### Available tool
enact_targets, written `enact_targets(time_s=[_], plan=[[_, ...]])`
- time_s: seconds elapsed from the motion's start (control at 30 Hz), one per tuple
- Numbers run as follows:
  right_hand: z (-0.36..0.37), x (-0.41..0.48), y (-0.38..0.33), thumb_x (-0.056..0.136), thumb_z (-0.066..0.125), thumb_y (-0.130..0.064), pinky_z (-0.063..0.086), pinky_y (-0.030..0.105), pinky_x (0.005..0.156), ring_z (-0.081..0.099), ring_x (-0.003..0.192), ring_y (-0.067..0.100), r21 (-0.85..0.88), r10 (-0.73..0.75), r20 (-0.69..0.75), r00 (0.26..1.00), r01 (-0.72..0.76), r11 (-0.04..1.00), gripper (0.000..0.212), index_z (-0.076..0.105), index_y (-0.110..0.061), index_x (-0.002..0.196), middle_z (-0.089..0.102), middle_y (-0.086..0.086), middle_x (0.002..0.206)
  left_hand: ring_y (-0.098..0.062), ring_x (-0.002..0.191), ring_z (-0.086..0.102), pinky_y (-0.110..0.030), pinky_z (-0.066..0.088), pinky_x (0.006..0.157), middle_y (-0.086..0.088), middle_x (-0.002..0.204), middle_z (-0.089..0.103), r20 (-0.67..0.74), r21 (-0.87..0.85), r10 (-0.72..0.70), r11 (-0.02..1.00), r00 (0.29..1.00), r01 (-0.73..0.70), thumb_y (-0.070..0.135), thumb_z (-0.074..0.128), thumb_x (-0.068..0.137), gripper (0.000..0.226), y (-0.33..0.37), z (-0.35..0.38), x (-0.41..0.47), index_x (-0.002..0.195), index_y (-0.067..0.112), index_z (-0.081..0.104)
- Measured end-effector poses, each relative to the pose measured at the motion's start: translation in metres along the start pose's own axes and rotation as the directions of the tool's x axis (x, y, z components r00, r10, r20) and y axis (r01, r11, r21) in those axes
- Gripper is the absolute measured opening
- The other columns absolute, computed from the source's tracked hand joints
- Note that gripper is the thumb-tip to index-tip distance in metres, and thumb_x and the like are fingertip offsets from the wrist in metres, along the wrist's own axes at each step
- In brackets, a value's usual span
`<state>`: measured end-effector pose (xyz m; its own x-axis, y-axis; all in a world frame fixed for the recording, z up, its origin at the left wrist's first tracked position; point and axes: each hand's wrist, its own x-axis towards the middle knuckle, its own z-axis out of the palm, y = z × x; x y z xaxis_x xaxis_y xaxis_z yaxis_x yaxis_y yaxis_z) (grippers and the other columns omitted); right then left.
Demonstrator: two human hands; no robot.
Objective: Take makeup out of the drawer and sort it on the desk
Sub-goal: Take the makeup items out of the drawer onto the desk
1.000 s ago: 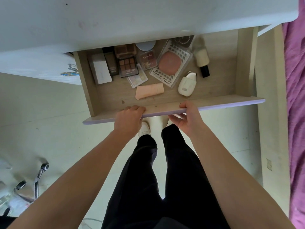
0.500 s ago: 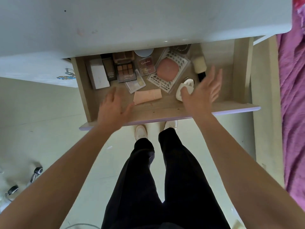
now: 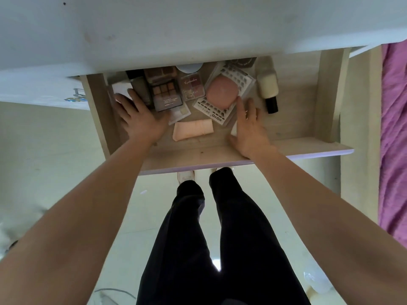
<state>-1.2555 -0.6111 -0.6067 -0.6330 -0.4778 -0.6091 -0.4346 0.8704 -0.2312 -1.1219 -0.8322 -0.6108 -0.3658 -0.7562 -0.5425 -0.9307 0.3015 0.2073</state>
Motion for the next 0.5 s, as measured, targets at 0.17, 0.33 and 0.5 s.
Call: enact_targets(time_s=[0.17,0.33,0.5], plan=[[-0.011,0.001,0.005,0.073,0.077,-0.02,0.04,0.051,0.108,0.027,0.139,0.04,0.071,-0.005,-0.062,0.998,0.01,0.997,0.114,0.001,-0.015,0.159,0.02,0.017,0.158,-0.044,0.149,-0.008,-0.06,0.011,0.117,-0.024,0.161,-0.013,0.073,-0.042,0.045,0.998,0.996,-0.042,0.056,0.066,0.084,0.108,-0.005,0.022,-0.034,0.157,0.011,0.0],[-0.022,0.006,-0.01,0.072,0.079,-0.026,0.045,0.057,0.099,0.03,0.136,0.047,0.087,-0.024,-0.227,0.974,0.045,0.995,0.118,0.0,-0.022,0.159,0.023,0.024,0.154,-0.046,0.147,0.004,-0.062,0.021,0.114,-0.022,0.161,-0.002,-0.034,-0.119,0.022,0.993,0.999,-0.026,0.044,0.073,0.079,0.105,-0.006,0.012,-0.03,0.157,0.024,0.006],[-0.029,0.02,-0.024,0.082,0.071,-0.036,0.044,0.063,0.098,0.019,0.142,0.054,-0.125,-0.18,-0.139,0.974,0.163,0.979,0.1,0.009,-0.029,0.159,0.01,0.025,0.161,-0.048,0.147,-0.013,-0.068,0.024,0.111,-0.018,0.16,-0.025,0.012,0.021,0.136,0.99,0.991,-0.137,0.051,0.077,0.071,0.119,0.001,0.005,-0.008,0.155,0.039,-0.007]])
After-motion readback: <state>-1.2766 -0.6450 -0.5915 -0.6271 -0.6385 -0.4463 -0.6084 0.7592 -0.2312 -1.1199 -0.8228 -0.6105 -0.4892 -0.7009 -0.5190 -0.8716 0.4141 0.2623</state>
